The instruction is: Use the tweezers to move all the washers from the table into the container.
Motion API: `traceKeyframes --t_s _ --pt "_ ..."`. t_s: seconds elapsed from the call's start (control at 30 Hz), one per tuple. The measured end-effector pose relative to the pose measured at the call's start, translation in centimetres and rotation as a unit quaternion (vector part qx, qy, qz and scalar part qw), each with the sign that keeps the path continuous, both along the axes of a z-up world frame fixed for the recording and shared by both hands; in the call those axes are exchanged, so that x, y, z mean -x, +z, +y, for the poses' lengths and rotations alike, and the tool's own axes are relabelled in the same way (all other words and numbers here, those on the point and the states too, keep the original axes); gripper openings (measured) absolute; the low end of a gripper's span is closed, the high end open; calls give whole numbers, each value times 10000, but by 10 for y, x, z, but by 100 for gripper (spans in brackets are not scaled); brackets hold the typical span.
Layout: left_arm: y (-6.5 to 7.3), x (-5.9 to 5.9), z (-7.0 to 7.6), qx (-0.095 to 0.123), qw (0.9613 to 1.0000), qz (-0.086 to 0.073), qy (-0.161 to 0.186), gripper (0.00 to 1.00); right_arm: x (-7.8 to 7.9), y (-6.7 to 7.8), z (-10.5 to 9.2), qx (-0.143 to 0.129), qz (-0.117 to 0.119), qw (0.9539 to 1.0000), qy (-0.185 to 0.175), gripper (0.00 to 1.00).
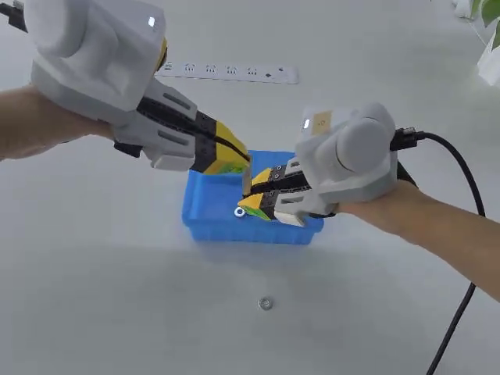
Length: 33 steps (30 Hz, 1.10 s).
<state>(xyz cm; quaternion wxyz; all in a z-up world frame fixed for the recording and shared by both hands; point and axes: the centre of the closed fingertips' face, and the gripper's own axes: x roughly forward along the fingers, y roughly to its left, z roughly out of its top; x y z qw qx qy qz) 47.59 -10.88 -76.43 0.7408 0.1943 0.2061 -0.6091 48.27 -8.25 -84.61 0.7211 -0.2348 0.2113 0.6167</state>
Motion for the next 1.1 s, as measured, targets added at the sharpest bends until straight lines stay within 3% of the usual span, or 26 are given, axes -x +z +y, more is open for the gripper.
traceKeyframes --t_s 0.43,0.93,1.1 --pt "-5 -2 0 14 10000 49 -9 5 0 -3 -2 -14 123 9998 -138 10" --pt "4 3 -1 30 10000 -12 -25 5 -2 5 -4 -108 58 9996 -264 12" --pt "16 7 -3 106 9999 -99 -41 5 -1 15 -5 -176 -15 9994 -293 12"
